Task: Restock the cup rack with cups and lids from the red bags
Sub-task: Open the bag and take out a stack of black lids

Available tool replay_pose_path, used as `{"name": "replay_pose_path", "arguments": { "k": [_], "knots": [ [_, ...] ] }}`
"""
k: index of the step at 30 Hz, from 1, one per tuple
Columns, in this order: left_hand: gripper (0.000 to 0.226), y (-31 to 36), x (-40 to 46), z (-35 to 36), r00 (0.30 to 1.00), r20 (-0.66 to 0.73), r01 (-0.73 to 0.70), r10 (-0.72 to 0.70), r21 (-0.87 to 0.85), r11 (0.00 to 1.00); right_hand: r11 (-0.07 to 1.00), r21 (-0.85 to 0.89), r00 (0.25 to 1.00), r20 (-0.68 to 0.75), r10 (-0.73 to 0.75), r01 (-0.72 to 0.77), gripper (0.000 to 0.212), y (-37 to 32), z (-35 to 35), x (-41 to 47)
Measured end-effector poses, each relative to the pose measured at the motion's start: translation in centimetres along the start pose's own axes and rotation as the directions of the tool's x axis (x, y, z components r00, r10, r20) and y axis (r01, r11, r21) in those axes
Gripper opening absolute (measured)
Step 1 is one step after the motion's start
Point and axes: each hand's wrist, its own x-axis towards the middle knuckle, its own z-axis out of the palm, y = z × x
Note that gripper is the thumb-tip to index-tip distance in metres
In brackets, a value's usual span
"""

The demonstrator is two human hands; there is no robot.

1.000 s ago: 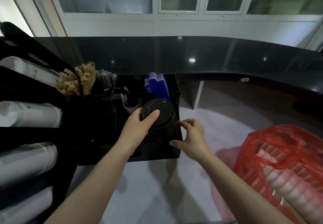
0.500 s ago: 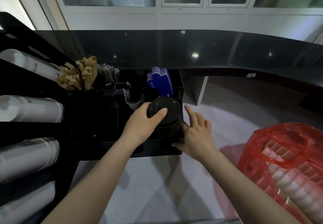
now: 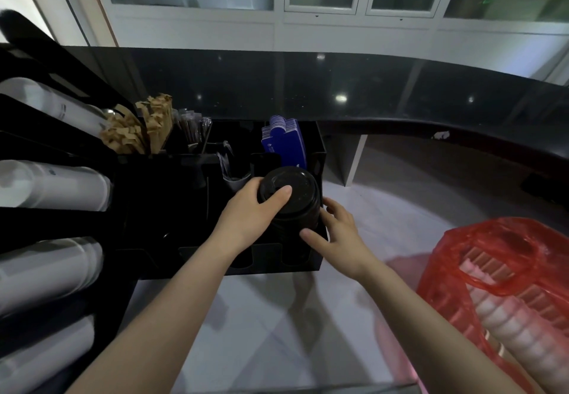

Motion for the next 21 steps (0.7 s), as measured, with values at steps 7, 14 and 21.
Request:
{"name": "replay_pose_path", "arguments": {
  "k": [7,14,21],
  "knots": [
    [0.044,-0.1,0.0,0.2,1.000,-0.018,0.012,-0.012,-0.004,1.000,0.967,0.253,0.990,-0.135,0.031,0.004,0.073,-0.1,0.2,-0.1],
    [0.042,-0.3,0.4,0.7,1.000,-0.006,0.024,-0.024,0.116,0.993,0.951,0.262,0.974,-0.197,-0.112,0.162,0.082,-1.0,-0.7,-0.1],
    [0.052,-0.7,0.7,1.6,0.998,-0.049,0.038,-0.024,0.303,0.952,0.987,-0.033,0.970,-0.184,-0.161,0.158,0.076,-1.5,-1.2,0.2]
  ]
}}
